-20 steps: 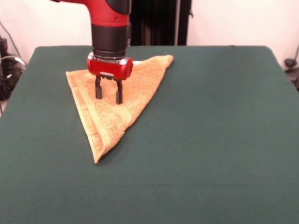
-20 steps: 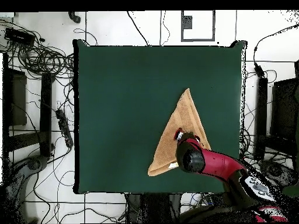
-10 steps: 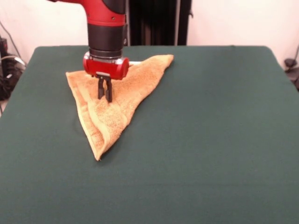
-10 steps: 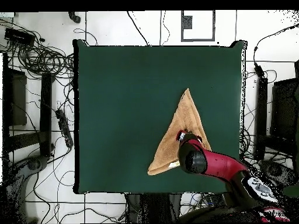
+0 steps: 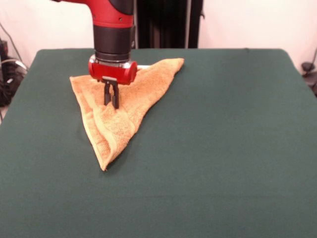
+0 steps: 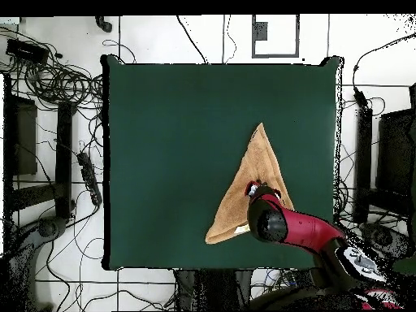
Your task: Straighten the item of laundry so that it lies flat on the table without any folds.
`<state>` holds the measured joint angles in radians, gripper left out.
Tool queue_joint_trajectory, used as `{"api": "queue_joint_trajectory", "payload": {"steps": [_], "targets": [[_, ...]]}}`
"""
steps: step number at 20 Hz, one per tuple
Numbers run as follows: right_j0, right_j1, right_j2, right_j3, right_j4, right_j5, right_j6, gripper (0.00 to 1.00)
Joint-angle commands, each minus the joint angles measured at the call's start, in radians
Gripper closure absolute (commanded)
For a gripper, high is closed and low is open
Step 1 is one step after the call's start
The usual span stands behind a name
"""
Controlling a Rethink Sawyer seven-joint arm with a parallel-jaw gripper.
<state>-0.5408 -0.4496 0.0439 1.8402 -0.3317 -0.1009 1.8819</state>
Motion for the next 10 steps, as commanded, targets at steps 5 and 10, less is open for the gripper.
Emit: {"api": "queue_joint_trajectory", "payload": {"steps": [5,10], "targets": [[0.096,0.099,0.023,-0.022,0.048,0.006,0.153,1.0],[0.123,-0.019,0.026,0.052,0.087,0.106,0.165,1.0]]}}
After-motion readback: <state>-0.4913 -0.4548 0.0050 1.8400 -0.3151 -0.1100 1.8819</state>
